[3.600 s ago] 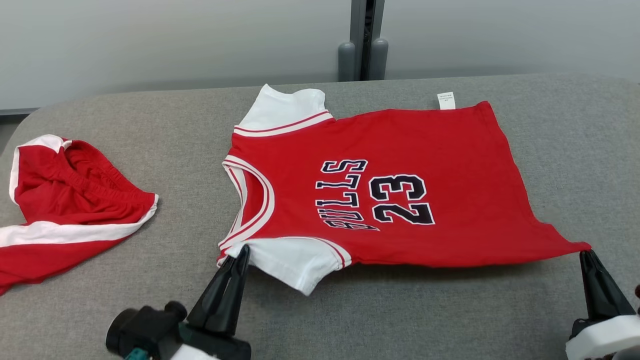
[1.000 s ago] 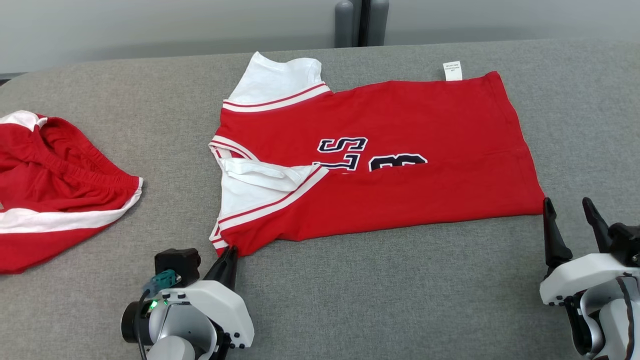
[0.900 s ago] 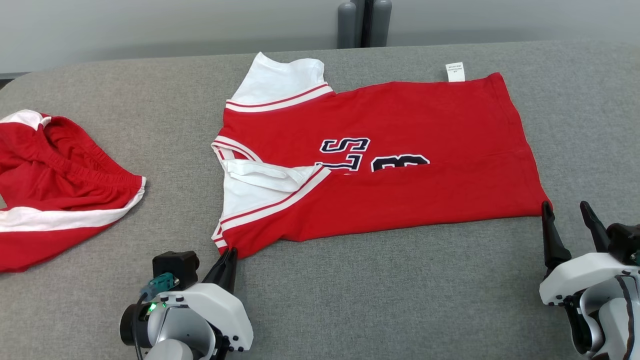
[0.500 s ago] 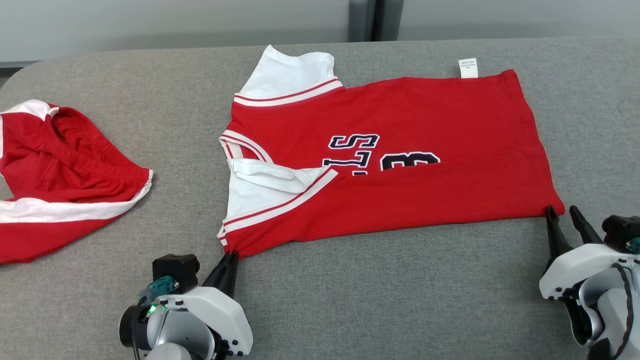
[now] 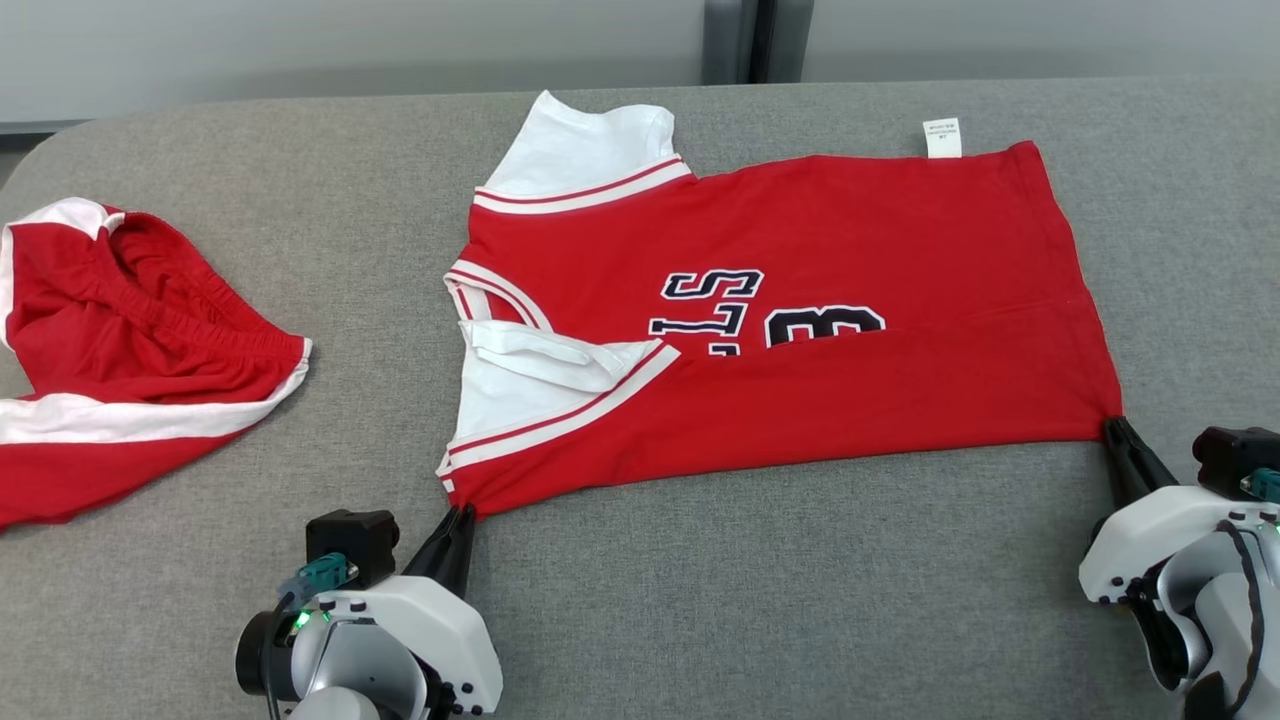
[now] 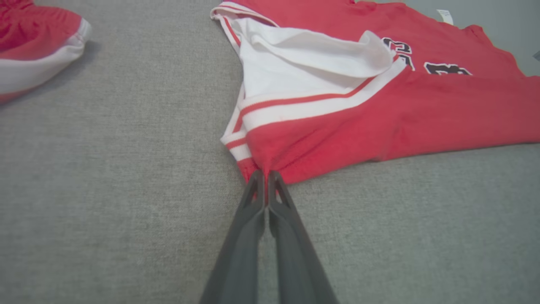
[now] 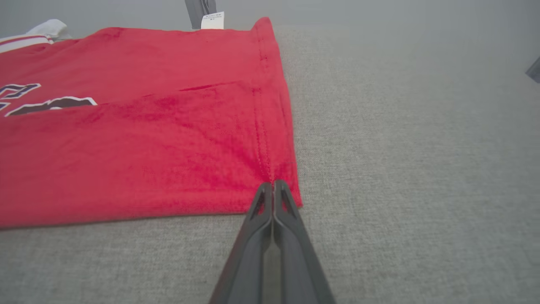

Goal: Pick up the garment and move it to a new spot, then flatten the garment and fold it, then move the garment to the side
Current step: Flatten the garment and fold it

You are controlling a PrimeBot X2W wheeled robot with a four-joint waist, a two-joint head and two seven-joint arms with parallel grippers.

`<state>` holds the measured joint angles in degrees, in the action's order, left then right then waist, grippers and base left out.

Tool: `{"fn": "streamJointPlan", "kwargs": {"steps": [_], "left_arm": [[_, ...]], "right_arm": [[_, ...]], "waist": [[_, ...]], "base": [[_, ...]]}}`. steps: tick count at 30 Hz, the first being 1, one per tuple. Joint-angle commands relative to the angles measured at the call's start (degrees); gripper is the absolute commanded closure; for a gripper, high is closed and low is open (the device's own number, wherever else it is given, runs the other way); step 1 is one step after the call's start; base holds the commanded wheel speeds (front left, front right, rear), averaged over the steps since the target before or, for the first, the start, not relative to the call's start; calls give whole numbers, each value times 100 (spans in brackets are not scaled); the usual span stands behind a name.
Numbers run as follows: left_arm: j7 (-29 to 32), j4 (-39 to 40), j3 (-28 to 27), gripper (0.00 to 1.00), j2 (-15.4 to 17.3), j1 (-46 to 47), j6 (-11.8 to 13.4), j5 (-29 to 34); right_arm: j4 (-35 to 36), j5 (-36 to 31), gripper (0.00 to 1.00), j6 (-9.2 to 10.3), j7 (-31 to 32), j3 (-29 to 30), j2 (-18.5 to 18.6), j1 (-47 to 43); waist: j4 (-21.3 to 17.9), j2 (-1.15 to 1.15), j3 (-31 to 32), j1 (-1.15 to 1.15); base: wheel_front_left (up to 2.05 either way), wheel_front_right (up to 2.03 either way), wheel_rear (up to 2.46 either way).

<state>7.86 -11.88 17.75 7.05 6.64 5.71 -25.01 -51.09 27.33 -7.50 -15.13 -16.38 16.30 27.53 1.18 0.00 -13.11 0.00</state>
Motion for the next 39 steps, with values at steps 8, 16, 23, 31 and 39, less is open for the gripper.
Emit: {"fn": "streamJointPlan", "kwargs": {"steps": [8, 16, 23, 31, 39], "left_arm": [[-94, 76, -15, 100, 75, -105, -7, -104], [-67, 613, -24, 100, 177, -627, 69, -187], [16, 1135, -18, 100, 256, -1118, 137, -303], [262, 1585, -20, 100, 405, -1601, 326, -325], [341, 1414, 19, 100, 398, -1666, 422, -314]], "right_arm": [[335, 68, 100, 1, -4, 86, 235, -399], [1015, 29, 100, 1, -4, 295, 374, -1079], [1687, -102, 100, 1, -5, 665, 389, -1798], [2105, -187, 100, 1, -5, 987, 252, -2607], [2053, -173, 100, 1, 21, 910, 222, -2708]], "waist": [[-27, 0, 129, 0], [-47, 0, 218, 0], [-25, 0, 303, 0], [35, 0, 346, 0], [8, 0, 410, 0]], "base": [[0, 0, 0], [0, 0, 0], [0, 0, 0], [0, 0, 0], [0, 0, 0]]}}
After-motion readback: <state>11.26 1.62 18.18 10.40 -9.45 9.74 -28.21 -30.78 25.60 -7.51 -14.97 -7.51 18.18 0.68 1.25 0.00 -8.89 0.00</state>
